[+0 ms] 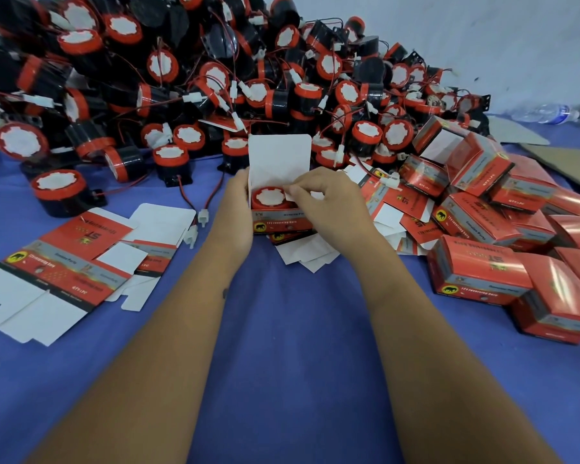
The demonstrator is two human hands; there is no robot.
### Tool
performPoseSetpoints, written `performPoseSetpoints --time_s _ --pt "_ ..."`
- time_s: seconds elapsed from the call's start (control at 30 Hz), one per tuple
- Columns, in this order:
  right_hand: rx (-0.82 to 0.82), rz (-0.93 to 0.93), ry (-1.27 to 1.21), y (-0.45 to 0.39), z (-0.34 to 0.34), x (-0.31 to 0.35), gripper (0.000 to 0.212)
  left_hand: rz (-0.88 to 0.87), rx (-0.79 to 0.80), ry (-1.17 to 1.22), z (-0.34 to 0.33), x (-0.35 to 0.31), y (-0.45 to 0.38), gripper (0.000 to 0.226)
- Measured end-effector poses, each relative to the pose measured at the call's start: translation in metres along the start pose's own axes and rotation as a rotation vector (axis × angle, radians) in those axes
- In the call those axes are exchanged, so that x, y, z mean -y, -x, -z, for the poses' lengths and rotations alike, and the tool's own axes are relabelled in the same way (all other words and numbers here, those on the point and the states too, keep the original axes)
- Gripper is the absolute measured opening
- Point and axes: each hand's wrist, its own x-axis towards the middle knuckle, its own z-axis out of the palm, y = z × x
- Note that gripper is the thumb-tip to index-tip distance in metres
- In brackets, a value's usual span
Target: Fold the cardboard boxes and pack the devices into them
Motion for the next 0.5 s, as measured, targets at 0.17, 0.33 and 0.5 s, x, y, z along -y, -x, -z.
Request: performPoseSetpoints --time_s 0.17,0.33,0.5 --pt "-0.079 -0.102 -0.207 0.002 -0.005 0.001 0.048 -0.054 0.001 -0.17 0.006 0.0 0.001 0.028" --pt "0.027 -0.049 -0.196 0.003 0.002 0.004 0.034 -0.117 -0.091 -0.274 0.009 0.004 0.001 0.031" --pt "-0.014 -0.268 -0.575 0.002 0.006 0.002 0.036 -0.082 -0.211 -0.179 0.012 0.003 -0.001 0.024"
